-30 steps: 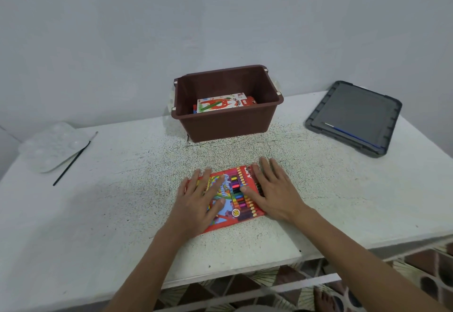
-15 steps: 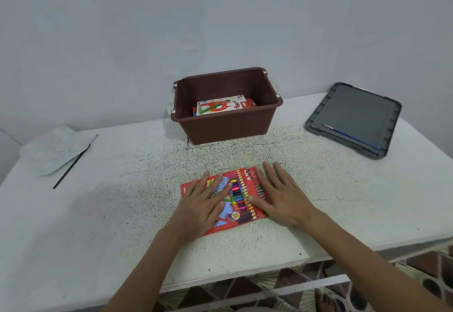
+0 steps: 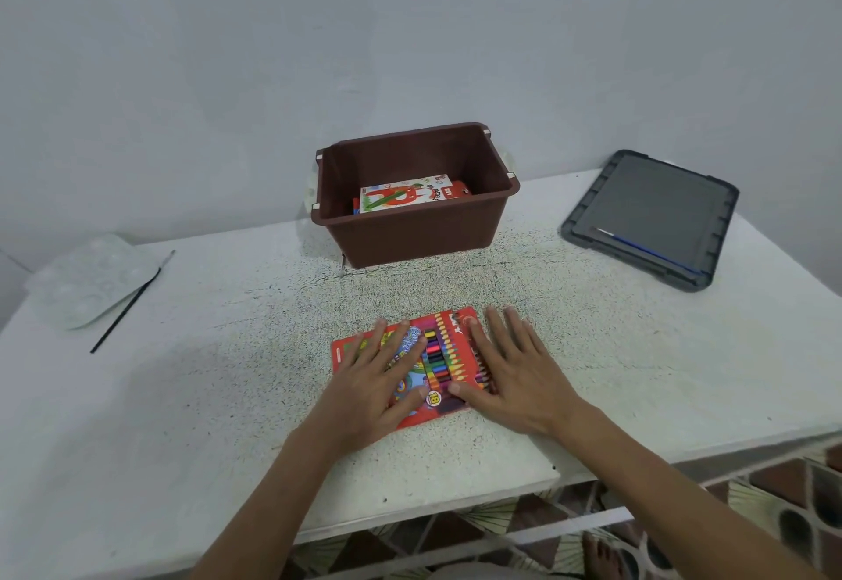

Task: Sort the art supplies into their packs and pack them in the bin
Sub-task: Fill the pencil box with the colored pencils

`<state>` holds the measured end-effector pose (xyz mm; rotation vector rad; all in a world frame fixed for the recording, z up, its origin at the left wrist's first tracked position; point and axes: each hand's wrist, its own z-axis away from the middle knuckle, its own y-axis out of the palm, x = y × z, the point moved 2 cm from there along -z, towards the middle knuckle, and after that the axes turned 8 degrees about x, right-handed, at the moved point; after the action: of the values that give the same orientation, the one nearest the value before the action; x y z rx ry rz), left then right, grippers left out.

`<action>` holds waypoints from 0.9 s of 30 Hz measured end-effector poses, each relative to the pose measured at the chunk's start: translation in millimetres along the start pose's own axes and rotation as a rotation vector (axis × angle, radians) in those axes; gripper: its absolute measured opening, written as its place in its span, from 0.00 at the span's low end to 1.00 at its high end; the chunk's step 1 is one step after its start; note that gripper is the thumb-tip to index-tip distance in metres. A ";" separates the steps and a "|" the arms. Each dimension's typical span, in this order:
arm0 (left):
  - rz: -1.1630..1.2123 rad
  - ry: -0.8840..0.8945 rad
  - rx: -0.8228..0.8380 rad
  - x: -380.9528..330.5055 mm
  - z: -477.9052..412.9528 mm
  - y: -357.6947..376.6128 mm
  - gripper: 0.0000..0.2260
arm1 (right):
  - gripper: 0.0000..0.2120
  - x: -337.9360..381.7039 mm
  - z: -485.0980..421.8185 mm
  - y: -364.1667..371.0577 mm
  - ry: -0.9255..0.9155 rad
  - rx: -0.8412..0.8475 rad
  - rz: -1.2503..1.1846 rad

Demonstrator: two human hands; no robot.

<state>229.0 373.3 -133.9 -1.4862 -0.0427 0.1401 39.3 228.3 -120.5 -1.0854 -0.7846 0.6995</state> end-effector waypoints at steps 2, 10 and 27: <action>-0.012 0.000 -0.015 -2.1 0.4 -0.5 0.30 | 0.50 0.1 3.6 1.5 -0.001 -0.014 0.018; 0.004 0.001 -0.030 -1.5 1.2 0.6 0.29 | 0.53 10.7 11.2 10.6 -0.007 -0.010 0.034; 0.045 0.013 -0.038 -1.9 2.1 -0.4 0.30 | 0.54 11.2 28.7 14.2 0.014 -0.029 0.062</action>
<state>226.9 375.1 -133.3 -1.5261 -0.0019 0.1669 20.1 255.9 -124.0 -1.1437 -0.7534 0.7335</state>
